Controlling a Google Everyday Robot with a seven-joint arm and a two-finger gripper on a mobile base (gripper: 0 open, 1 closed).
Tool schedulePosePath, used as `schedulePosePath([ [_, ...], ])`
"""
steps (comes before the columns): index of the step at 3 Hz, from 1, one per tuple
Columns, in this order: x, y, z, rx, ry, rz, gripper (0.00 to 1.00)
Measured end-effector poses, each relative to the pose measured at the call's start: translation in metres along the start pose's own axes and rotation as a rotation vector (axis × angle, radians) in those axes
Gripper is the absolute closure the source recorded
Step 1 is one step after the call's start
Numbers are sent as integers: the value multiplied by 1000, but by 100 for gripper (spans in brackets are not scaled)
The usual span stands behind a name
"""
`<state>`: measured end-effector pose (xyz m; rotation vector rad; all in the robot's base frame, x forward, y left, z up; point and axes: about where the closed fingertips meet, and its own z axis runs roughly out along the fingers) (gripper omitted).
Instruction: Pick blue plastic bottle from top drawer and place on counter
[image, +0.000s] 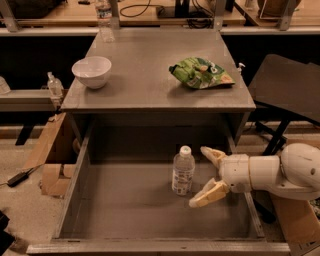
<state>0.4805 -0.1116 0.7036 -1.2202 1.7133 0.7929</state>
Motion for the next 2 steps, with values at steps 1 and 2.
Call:
schedulePosePath([
  [1,9,0,14,-22,-26,18,0],
  [2,2,-7,33,-49,-63,-3,0],
])
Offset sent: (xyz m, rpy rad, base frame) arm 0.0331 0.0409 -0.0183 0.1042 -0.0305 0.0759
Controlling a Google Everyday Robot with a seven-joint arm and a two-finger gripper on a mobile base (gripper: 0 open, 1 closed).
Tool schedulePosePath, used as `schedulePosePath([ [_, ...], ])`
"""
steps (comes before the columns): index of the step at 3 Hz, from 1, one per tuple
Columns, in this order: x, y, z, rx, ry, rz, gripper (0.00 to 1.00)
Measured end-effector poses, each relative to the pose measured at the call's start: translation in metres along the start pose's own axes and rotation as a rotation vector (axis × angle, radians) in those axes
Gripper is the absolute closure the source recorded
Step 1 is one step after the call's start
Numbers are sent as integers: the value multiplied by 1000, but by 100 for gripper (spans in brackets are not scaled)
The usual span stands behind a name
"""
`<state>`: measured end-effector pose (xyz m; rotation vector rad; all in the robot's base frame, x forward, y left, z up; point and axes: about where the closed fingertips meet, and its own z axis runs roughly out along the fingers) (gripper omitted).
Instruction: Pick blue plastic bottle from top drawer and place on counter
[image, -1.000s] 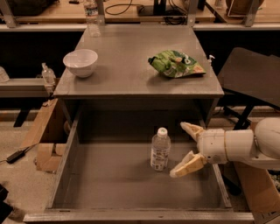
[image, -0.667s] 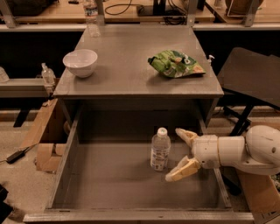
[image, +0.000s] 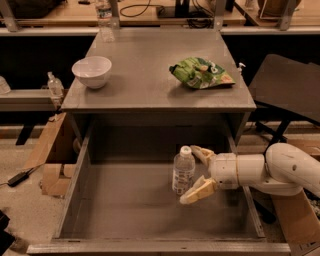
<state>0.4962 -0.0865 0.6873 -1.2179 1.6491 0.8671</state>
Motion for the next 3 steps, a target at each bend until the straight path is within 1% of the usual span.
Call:
schedulePosePath([
  [1,-10,-21,29,-44,-29,-52,27],
  [2,-13,-31,45,-65,-37,-74,50],
  [3,-15,-33,44,-58,-24,-83,73],
])
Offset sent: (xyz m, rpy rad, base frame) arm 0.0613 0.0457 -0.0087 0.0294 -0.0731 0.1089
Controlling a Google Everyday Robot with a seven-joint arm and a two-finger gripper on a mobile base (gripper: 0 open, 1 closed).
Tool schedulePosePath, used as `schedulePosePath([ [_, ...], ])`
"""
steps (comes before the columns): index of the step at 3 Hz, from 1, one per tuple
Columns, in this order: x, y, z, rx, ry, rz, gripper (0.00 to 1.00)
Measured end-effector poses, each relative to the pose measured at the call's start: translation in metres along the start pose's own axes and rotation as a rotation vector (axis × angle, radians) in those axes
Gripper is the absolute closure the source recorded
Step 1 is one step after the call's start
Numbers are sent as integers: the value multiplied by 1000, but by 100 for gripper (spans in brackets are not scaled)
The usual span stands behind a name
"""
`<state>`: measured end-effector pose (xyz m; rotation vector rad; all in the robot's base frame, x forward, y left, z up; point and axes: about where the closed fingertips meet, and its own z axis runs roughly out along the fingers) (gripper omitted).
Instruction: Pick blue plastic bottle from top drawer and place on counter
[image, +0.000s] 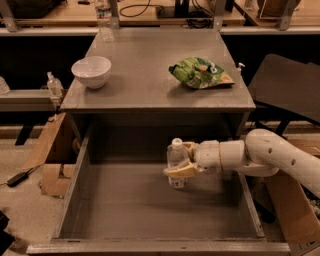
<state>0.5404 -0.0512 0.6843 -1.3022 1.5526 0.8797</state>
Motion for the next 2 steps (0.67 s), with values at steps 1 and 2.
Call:
schedulePosePath([
  [1,-17,19,-12,-8,48,4,96],
  [2,-105,39,-36,-13,170,-7,100],
])
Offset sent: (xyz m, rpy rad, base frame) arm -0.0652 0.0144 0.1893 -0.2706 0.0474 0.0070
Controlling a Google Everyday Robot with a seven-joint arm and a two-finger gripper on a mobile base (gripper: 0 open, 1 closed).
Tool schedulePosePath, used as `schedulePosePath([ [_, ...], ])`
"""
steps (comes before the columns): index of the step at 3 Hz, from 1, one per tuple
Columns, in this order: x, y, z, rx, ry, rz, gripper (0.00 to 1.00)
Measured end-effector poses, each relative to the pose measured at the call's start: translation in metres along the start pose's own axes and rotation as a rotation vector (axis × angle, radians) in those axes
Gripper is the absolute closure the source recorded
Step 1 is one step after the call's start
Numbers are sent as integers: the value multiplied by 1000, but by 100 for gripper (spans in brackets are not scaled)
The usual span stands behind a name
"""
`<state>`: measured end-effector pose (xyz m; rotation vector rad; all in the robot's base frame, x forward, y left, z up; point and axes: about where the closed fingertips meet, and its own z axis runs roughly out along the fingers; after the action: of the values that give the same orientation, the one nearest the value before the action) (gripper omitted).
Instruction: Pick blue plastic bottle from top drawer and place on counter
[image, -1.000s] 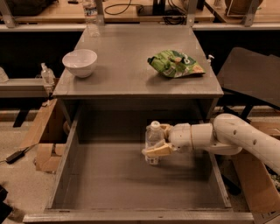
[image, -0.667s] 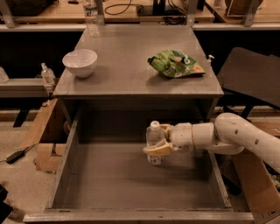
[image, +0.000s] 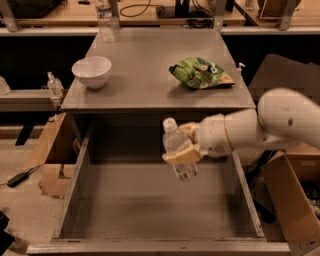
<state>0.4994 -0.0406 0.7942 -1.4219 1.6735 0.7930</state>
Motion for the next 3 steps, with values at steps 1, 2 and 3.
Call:
schedulePosePath([
  [1,-86,-9,-28,36,67,-31,100],
  [2,-189,-53,-51,170,130,-86,100],
  [3,-239,-91,-49,264,145,-69,100],
])
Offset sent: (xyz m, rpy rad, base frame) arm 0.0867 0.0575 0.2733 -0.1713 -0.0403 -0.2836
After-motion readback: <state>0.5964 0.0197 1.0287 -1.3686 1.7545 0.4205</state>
